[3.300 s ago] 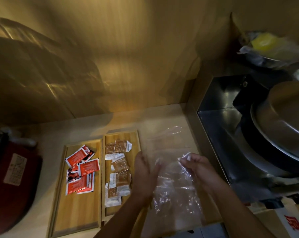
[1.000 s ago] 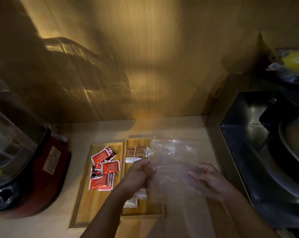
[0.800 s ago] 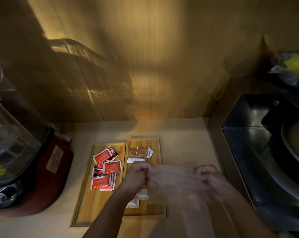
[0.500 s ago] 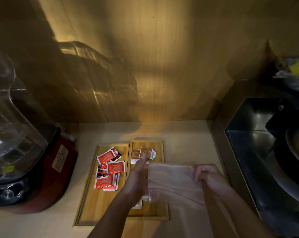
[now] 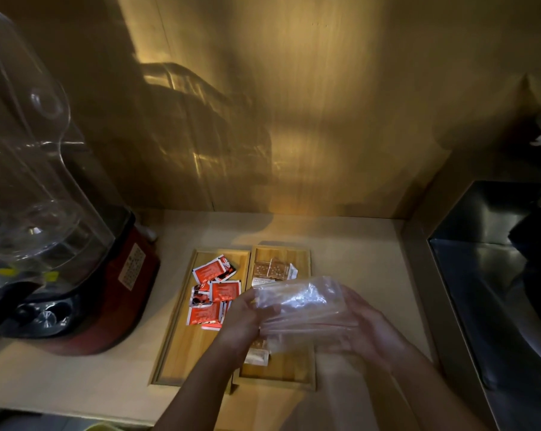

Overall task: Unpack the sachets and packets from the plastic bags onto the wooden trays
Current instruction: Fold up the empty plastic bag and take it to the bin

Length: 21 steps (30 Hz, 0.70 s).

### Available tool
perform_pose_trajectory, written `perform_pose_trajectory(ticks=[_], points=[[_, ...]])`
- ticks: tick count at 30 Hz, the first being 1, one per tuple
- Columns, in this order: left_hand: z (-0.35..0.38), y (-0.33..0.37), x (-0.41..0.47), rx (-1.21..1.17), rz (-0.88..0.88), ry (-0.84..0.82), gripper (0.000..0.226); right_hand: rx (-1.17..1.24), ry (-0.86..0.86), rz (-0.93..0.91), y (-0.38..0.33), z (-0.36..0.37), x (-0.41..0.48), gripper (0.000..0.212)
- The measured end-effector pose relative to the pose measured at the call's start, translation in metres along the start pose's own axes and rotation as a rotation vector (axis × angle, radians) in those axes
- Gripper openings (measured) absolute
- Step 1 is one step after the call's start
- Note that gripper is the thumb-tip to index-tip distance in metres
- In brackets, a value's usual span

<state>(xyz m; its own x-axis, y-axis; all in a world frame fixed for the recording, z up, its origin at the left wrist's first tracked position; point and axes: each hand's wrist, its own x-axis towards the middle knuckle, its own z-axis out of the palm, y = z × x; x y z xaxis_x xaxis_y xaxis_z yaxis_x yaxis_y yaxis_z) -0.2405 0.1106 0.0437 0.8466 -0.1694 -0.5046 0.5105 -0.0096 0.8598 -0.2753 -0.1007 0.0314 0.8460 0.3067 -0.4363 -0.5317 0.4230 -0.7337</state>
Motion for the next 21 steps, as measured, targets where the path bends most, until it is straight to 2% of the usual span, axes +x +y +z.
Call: perform_pose_trajectory(ticks=[4,8,11,14,18,21], points=[[-0.008,-0.003,-0.007,0.017,0.036,0.069,0.022,-0.124,0.06,0.035,0.009,0.006,0.007,0.059],[-0.023,-0.011,-0.019,-0.03,0.039,0.103,0.022,-0.129,0.034,-0.008,0.016,0.019,0.016,0.05],[-0.045,-0.02,-0.03,-0.06,-0.052,0.018,0.044,-0.135,0.034,-0.051,0.024,0.035,0.026,0.048],[-0.068,-0.028,-0.043,-0.08,-0.124,-0.073,0.062,-0.208,0.097,-0.085,0.035,0.058,0.037,0.054],[-0.103,-0.041,-0.065,-0.144,-0.091,0.02,0.055,-0.328,0.141,-0.071,0.055,0.099,0.046,0.039],[-0.131,-0.057,-0.086,-0.191,-0.07,0.124,0.06,-0.451,0.104,-0.028,0.071,0.13,0.053,0.035]])
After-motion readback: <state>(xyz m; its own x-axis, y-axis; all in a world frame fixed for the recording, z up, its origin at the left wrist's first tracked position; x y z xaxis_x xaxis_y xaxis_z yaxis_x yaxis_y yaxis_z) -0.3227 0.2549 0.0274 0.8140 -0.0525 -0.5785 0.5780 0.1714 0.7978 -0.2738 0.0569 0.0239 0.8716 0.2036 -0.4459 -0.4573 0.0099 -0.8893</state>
